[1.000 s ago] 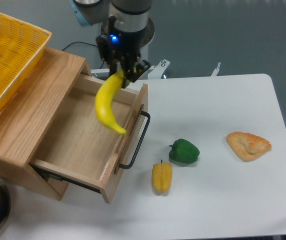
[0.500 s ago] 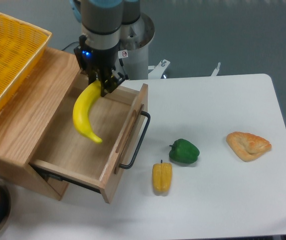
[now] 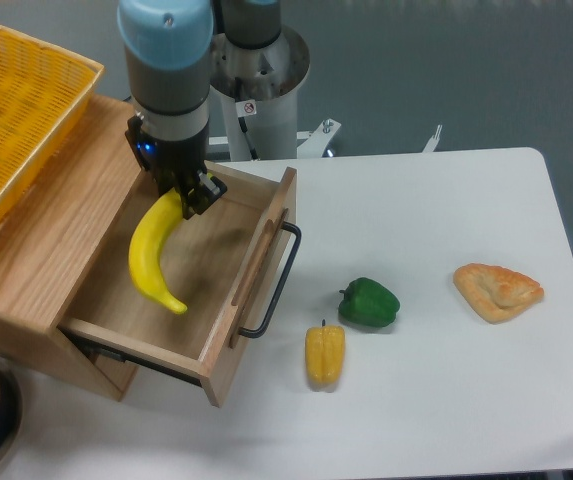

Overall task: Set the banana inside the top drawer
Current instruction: 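Lower the banana into the drawer and open the gripper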

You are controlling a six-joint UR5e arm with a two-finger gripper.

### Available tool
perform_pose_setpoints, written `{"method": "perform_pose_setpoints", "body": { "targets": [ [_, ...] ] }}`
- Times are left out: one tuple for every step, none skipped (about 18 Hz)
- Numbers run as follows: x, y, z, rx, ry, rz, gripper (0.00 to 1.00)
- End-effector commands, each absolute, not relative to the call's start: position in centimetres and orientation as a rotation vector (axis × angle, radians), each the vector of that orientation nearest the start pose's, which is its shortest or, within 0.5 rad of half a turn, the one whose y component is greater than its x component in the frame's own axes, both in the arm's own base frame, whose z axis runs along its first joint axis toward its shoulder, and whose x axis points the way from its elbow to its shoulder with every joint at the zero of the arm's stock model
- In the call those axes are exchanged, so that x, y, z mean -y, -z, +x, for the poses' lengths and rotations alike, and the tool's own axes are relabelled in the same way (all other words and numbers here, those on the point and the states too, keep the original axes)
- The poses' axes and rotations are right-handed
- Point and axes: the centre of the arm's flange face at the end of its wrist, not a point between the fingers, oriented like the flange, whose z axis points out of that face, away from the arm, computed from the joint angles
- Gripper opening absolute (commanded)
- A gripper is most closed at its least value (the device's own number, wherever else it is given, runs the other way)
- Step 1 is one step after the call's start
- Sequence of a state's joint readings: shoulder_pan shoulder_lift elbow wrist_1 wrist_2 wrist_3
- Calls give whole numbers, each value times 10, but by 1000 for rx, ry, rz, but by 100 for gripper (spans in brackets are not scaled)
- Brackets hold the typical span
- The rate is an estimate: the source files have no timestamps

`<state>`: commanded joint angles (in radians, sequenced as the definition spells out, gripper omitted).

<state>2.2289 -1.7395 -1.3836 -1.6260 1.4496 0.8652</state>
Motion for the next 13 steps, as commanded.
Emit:
{"method": "perform_pose_setpoints", "body": {
  "targets": [
    [-532, -484, -226, -320, 176, -3066, 39],
    [-533, -481, -224, -327, 183, -3070, 39],
    [-533, -477, -224, -327, 186, -3072, 39],
    [-533, -472, -224, -330, 175, -3078, 39],
    [-533, -470, -225, -332, 152, -3085, 39],
    [-534, -466, -225, -330, 148, -3094, 39],
    [-536, -463, -221, -329, 149, -3102, 39],
    [-539, -458, -221, -325, 152, -3111, 39],
    [-540, -456, -221, -325, 150, -3117, 39],
    [-541, -453, -222, -326, 152, -3122, 39],
    [-542, -452, -223, -329, 147, -3125, 39],
    [-542, -450, -223, -329, 146, -3130, 39],
    [-543, -447, -224, -330, 150, -3136, 39]
  ]
}}
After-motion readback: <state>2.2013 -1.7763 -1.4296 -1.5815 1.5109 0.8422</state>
